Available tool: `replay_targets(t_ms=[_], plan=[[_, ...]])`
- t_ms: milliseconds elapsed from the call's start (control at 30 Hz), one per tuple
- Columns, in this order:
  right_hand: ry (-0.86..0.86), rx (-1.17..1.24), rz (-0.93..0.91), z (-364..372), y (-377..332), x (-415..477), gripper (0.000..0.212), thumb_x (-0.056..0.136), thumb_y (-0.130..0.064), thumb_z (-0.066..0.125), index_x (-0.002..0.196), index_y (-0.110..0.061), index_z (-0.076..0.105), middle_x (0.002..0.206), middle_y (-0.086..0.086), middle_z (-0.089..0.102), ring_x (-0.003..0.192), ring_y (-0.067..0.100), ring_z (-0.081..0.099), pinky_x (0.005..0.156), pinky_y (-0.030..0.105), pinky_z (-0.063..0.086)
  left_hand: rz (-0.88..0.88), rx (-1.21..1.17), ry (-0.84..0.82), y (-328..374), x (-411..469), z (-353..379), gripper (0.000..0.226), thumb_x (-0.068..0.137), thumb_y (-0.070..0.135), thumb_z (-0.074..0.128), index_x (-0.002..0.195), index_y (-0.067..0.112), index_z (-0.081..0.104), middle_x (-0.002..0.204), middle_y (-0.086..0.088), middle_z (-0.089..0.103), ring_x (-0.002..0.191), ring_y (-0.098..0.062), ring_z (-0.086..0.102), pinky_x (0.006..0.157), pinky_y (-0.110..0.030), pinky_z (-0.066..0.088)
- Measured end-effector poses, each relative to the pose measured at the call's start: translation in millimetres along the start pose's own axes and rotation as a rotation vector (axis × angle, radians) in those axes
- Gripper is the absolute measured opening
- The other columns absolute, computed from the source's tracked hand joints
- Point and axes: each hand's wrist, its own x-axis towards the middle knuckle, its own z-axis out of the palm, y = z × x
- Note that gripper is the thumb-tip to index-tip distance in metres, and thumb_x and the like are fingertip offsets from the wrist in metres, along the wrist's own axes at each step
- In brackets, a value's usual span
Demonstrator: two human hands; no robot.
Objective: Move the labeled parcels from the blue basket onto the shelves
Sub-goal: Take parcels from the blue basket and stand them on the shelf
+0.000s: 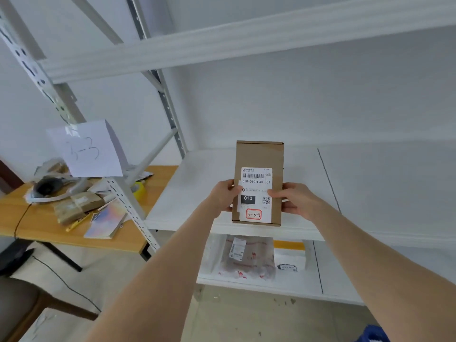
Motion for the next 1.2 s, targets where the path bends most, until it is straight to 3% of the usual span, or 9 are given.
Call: replay_targets(t_ms=[300, 600, 967, 1067, 1200], plan=[[0.053, 0.053, -0.049, 110.6, -13.7, 1.3, 0.035, 0.081, -0.006, 0.073, 0.114, -0.009, 0.061, 0.098, 0.006, 0.072, 0.088, 0.021, 0.068, 0.071, 0.03, 0.054, 0.072, 0.036, -0.05, -24.5, -2.1, -113.8, 0.033, 0.098, 0.016, 0.044, 0.13, 0.009, 0.05, 0.118, -0.009, 0.065, 0.098, -0.025, 0.064, 0.081, -0.042, 0.055], [0.078, 0.04, -0.087, 160.6, -23.6, -11.9, 0.032, 0.081, -0.008, 0.073, 0.109, -0.014, 0.061, 0.094, 0.002, 0.073, 0.088, 0.019, 0.069, 0.07, 0.029, 0.054, 0.103, 0.005, -0.052, -41.7, -10.9, -161.7, 0.032, 0.098, 0.016, 0.046, 0.128, 0.006, 0.049, 0.118, -0.009, 0.065, 0.104, -0.028, 0.064, 0.086, -0.046, 0.054], [0.175, 0.105, -0.095, 145.5, -16.6, -40.6, 0.038, 0.082, -0.003, 0.071, 0.118, -0.008, 0.06, 0.103, 0.006, 0.071, 0.088, 0.019, 0.069, 0.061, 0.025, 0.055, 0.174, -0.016, -0.115, -37.6, -4.5, -135.4, 0.03, 0.098, 0.013, 0.047, 0.126, 0.005, 0.049, 0.114, -0.009, 0.062, 0.095, -0.026, 0.062, 0.081, -0.042, 0.054], [0.231, 0.122, -0.089, 124.3, -8.7, -44.2, 0.043, 0.082, -0.002, 0.07, 0.123, -0.006, 0.058, 0.109, 0.009, 0.07, 0.091, 0.021, 0.068, 0.068, 0.028, 0.055, 0.185, -0.018, -0.146, -32.6, 1.6, -111.1, 0.029, 0.097, 0.013, 0.048, 0.125, 0.005, 0.049, 0.11, -0.008, 0.062, 0.094, -0.026, 0.062, 0.08, -0.042, 0.054], [0.289, 0.139, -0.083, 85.7, 3.8, -46.7, 0.05, 0.082, -0.002, 0.07, 0.129, -0.006, 0.055, 0.113, 0.009, 0.069, 0.1, 0.024, 0.067, 0.087, 0.038, 0.055, 0.197, -0.009, -0.186, -23.7, 11.0, -68.5, 0.03, 0.096, 0.013, 0.049, 0.126, 0.006, 0.05, 0.114, -0.009, 0.064, 0.101, -0.028, 0.063, 0.083, -0.045, 0.055]])
